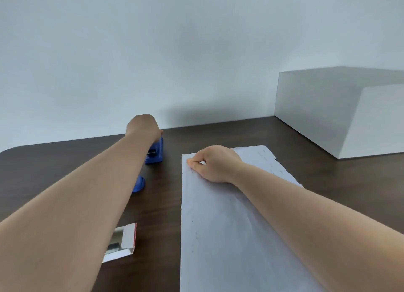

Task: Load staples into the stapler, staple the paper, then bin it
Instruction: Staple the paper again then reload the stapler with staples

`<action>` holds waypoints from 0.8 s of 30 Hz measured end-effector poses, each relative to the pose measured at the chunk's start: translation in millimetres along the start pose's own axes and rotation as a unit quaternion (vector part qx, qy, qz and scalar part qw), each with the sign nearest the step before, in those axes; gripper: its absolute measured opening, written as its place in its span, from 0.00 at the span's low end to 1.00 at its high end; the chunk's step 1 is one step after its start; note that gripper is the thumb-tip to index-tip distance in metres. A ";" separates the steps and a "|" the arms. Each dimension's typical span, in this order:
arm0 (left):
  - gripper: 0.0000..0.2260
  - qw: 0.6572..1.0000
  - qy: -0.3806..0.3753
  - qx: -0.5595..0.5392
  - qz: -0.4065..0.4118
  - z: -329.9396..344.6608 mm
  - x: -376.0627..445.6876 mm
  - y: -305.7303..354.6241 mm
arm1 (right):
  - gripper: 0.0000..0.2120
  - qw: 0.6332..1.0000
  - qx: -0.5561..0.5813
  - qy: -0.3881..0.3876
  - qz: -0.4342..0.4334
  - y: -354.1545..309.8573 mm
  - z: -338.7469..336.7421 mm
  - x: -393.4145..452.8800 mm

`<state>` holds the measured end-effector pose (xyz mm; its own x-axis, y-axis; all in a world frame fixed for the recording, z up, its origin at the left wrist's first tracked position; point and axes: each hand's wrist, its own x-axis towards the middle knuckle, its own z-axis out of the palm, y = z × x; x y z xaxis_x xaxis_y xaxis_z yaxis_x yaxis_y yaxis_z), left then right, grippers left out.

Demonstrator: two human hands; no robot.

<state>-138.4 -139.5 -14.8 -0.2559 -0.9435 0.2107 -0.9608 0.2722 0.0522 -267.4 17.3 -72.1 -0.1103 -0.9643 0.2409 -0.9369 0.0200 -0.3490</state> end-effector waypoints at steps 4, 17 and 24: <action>0.13 1.000 -0.024 0.015 0.013 -11.4 -2.5 -2.7 | 0.18 1.000 -0.009 0.007 -0.008 0.6 2.2 0.2; 0.18 0.990 -0.051 -0.130 0.017 -18.3 -133.7 -80.6 | 0.17 0.999 -0.027 -0.041 0.014 -24.4 -9.3 -42.8; 0.16 0.977 -0.029 -0.179 0.112 -22.2 -162.8 -62.4 | 0.21 0.999 0.023 -0.035 -0.027 -53.2 -13.2 -43.6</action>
<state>-34.4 1.4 -30.7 -0.4709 -0.8589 0.2015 -0.7835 0.5121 0.3520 -217.1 61.7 -52.1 -0.0341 -0.9798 0.1973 -0.9248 -0.0439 -0.3779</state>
